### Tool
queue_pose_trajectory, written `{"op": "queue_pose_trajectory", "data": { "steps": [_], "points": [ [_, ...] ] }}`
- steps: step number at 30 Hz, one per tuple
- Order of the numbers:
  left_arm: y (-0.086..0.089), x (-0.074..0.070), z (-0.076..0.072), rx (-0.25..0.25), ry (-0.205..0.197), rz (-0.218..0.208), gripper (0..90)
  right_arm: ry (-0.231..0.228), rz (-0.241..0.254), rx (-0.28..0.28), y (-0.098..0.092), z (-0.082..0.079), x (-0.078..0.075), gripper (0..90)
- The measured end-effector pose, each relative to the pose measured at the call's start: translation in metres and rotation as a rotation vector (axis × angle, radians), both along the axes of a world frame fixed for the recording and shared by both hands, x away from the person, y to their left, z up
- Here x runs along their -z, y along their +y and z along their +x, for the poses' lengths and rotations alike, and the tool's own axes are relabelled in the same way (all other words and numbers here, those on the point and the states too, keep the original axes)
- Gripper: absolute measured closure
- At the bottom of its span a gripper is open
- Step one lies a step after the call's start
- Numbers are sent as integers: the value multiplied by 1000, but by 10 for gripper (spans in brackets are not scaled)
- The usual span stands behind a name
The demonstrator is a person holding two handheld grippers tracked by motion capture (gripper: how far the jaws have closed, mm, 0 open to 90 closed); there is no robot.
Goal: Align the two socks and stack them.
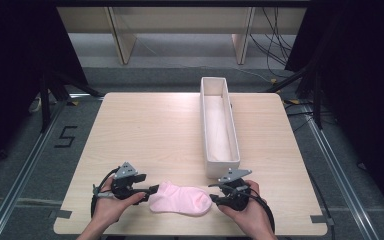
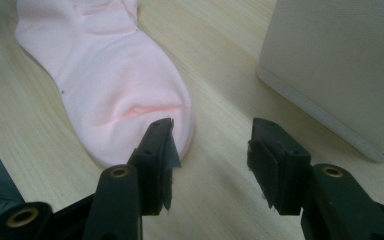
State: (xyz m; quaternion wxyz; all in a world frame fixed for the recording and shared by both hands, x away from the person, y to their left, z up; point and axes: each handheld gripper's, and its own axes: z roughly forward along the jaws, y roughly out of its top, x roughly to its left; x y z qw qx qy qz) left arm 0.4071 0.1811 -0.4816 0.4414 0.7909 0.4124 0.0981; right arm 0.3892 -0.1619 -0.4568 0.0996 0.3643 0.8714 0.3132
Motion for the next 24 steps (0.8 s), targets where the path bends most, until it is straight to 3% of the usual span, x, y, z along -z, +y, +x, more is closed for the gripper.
{"op": "queue_pose_trajectory", "data": {
  "steps": [5, 7, 9, 15, 16, 21, 23, 24],
  "points": [
    [-1, 4, 4, 6, 23, -20, 349, 21, 5, 10, 1, 1, 0, 525],
    [-1, 5, 7, 10, 35, 10, 361, 26, 5, 17, 2, 2, 1, 525],
    [-5, 7, 10, 2, 45, -15, 371, 37, 11, 14, 4, 3, 1, 525],
    [-9, 13, 22, 39, 65, 28, 409, 33, 9, -16, 5, 5, 6, 526],
    [-11, 14, 23, 39, 72, 17, 409, 73, 8, 25, 7, 4, 5, 527],
    [-16, 14, 26, 80, 70, 29, 400, 76, 9, 17, 11, 2, 3, 530],
    [-17, 13, 27, 96, 71, 28, 396, 53, 22, 4, 12, 4, 3, 532],
    [-18, 14, 27, 99, 72, 24, 392, 43, 4, -19, 12, 5, 2, 533]
  ]
}}
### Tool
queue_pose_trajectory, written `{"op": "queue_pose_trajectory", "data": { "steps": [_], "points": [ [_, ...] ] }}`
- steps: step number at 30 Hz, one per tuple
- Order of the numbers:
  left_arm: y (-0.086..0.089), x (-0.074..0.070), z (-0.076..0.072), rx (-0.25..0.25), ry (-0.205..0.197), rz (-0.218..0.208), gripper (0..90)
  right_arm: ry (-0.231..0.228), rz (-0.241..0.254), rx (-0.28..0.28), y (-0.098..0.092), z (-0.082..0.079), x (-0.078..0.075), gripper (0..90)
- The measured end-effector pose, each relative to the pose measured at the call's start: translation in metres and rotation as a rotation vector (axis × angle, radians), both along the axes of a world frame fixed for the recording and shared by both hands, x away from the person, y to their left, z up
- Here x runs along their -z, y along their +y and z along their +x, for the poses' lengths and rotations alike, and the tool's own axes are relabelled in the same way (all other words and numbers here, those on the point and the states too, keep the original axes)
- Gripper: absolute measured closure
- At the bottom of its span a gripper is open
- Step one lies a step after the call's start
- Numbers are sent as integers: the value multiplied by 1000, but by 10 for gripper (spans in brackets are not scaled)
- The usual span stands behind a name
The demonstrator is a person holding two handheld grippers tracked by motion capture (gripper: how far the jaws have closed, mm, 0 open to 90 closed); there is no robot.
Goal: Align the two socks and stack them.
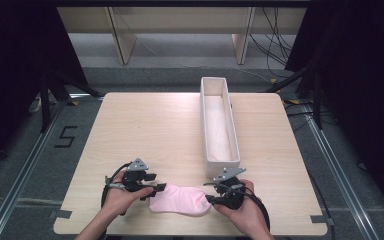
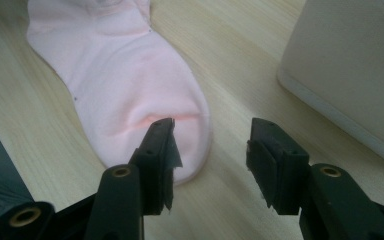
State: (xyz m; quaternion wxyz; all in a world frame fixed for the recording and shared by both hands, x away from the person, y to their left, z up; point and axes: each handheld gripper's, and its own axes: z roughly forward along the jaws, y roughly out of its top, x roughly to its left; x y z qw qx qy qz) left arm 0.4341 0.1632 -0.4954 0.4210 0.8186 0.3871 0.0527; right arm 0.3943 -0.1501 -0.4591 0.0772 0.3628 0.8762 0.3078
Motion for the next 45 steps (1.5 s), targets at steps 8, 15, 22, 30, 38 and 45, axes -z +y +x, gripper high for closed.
{"op": "queue_pose_trajectory", "data": {
  "steps": [8, 15, 22, 30, 38, 45],
  "points": [
    [3, 8, 3, 24, 21, 34, 421, 33, -4, -14, 3, 4, 4, 575],
    [2, 8, 2, 60, 8, 49, 479, 85, -19, 28, 6, 4, 9, 599],
    [-2, 5, -1, 92, 24, 94, 598, 90, -46, 22, 9, 5, 14, 610],
    [-5, 2, -2, 77, 79, 86, 685, 122, -51, 60, 12, 2, 13, 612],
    [-5, 2, -3, 61, 128, 56, 803, 84, -55, 3, 12, 5, 19, 672],
    [-3, -8, -4, 65, 130, 51, 811, 105, -59, -11, 13, 5, 20, 742]
  ]
}}
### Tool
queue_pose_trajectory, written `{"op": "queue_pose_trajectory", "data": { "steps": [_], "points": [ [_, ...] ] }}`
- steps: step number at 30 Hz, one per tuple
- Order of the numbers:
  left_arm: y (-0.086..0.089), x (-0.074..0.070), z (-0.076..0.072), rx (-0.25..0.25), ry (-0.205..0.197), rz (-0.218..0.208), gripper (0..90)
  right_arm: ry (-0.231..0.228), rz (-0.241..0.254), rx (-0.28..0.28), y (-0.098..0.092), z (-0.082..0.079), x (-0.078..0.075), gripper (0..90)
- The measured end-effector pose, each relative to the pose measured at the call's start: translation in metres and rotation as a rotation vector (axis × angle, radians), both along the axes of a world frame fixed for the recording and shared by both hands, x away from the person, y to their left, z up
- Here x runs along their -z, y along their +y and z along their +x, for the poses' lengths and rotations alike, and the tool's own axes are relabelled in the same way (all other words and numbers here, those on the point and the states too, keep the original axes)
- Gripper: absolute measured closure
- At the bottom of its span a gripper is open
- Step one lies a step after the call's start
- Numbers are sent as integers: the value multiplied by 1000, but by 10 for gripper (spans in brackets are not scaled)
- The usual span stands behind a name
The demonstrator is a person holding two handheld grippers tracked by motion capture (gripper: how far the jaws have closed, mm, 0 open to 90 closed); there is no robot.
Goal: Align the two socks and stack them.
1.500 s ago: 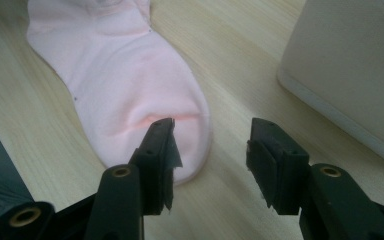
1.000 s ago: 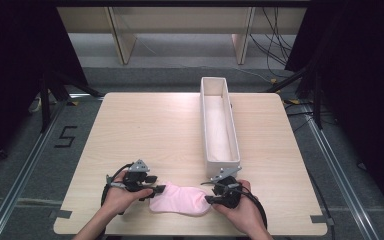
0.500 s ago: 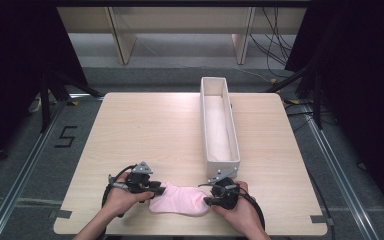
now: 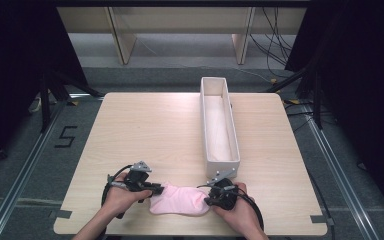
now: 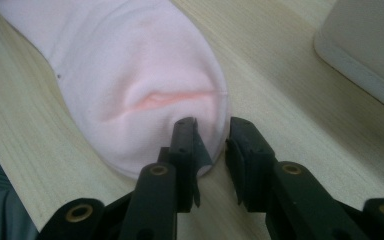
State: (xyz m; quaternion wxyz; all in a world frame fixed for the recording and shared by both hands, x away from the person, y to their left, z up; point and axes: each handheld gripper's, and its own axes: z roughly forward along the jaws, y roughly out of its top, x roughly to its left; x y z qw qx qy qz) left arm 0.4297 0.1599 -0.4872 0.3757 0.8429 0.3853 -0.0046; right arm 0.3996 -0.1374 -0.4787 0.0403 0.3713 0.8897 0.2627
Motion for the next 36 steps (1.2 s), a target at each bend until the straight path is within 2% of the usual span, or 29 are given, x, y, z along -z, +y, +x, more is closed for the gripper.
{"op": "queue_pose_trajectory", "data": {
  "steps": [1, 2, 3, 4, 5, 8, 12, 14, 15, 16, 17, 18, 20, 21, 22, 23, 24, 25, 26, 28, 29, 32, 33, 35, 36],
  "points": [
    [1, -3, 0, 12, 7, 0, 811, 31, -4, 42, 2, -3, -1, 747],
    [0, -5, -1, 3, 5, -7, 811, 40, -1, 48, 2, -3, -1, 752],
    [0, -7, -1, 5, 6, -6, 811, 23, 0, 30, 2, -2, 0, 760],
    [1, -9, -1, 8, 3, 2, 812, 37, -4, 44, 2, -3, -1, 764],
    [1, -10, -1, 5, 7, -5, 811, -2, 1, 7, 1, -1, 1, 775],
    [1, -12, -1, 8, 4, 7, 812, 0, -2, 6, 0, -1, 0, 785],
    [1, -14, -2, 13, 17, 1, 814, 4, -1, 16, 0, -1, 0, 770],
    [1, -15, -3, 14, 25, 2, 814, 17, -12, 49, 1, -4, -3, 728],
    [1, -16, -3, 11, 29, -1, 814, -40, 2, 13, 0, -1, -4, 719],
    [1, -17, -3, 15, 29, 1, 814, -23, 23, 45, 2, -4, -10, 721],
    [0, -18, -4, 15, 29, 2, 814, -87, 23, 16, 1, -3, -13, 747],
    [0, -19, -4, 10, 24, 6, 814, -93, 43, 35, 3, -5, -19, 790],
    [0, -20, -4, 13, 31, 2, 813, -84, 89, 16, 12, -10, -35, 870],
    [0, -21, -5, 15, 37, 3, 813, -84, 89, 16, 12, -10, -35, 870],
    [0, -22, -5, 13, 37, 0, 813, -107, 94, -31, 15, -7, -37, 883],
    [0, -23, -5, 7, 39, 1, 813, -95, 111, -35, 21, -8, -38, 889],
    [0, -24, -6, 4, 46, 5, 813, -57, 112, -29, 27, -10, -40, 892],
    [0, -25, -6, 1, 46, 3, 813, -72, 122, -87, 38, -6, -35, 892],
    [0, -25, -6, 1, 46, 3, 813, -72, 122, -87, 38, -6, -35, 892],
    [-1, -25, -6, -4, 36, -5, 813, -42, 115, -101, 47, -2, -30, 891],
    [1, -27, -7, 14, 42, 2, 813, -17, 119, -110, 55, 1, -24, 888],
    [1, -28, -8, 9, 42, -1, 813, -19, 111, -123, 60, 5, -19, 885],
    [1, -30, -9, 13, 39, -2, 814, 12, 102, -109, 64, 7, -15, 883],
    [0, -31, -10, 4, 38, -3, 814, 27, 96, -108, 67, 9, -10, 882],
    [1, -33, -10, 16, 40, 2, 814, 27, 96, -108, 67, 9, -10, 882]
  ]
}}
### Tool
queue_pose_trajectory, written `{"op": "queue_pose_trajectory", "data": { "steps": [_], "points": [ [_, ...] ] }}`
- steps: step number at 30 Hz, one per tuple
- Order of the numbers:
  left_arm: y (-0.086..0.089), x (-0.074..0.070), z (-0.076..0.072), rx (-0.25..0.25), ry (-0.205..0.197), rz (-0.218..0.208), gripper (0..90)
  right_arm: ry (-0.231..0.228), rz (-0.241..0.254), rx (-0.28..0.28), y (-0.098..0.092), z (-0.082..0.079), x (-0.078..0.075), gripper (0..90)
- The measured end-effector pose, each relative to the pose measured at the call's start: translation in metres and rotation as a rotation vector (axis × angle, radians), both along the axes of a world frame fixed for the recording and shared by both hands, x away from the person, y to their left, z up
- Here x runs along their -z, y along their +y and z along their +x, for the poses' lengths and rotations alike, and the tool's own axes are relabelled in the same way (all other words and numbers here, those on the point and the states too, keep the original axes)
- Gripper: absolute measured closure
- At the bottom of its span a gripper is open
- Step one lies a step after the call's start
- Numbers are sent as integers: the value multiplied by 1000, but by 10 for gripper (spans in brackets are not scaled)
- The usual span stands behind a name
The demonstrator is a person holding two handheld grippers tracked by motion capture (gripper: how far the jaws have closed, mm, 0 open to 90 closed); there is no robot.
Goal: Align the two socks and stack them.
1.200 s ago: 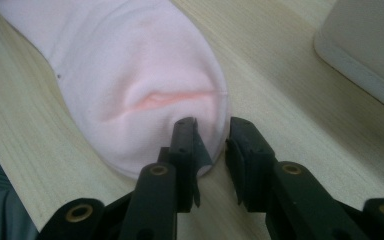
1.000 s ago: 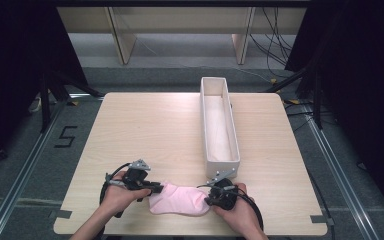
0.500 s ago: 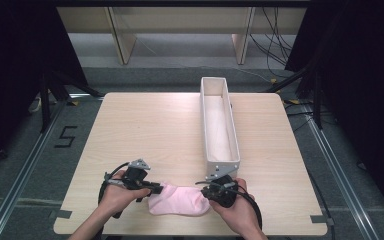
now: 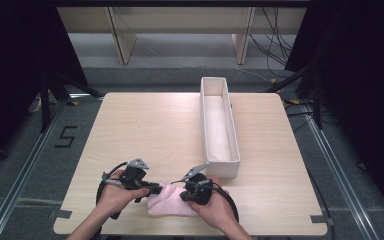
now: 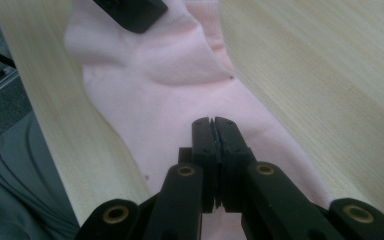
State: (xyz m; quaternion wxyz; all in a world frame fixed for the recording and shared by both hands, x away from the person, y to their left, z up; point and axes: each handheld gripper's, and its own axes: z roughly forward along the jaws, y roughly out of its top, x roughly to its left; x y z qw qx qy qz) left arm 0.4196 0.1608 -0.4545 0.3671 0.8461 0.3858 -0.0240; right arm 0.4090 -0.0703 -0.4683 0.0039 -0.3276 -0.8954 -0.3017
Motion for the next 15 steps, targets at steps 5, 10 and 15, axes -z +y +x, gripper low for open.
{"op": "queue_pose_trajectory", "data": {
  "steps": [5, 10, 15],
  "points": [
    [-4, -5, -4, 12, 15, -29, 814, 22, -8, 2, 6, 3, 9, 880],
    [-8, -11, -7, 27, 24, -48, 814, 32, -2, 2, 9, 4, 14, 876],
    [-15, -15, -10, 47, 33, -66, 814, 44, 9, 3, 12, 4, 16, 869]
  ]
}}
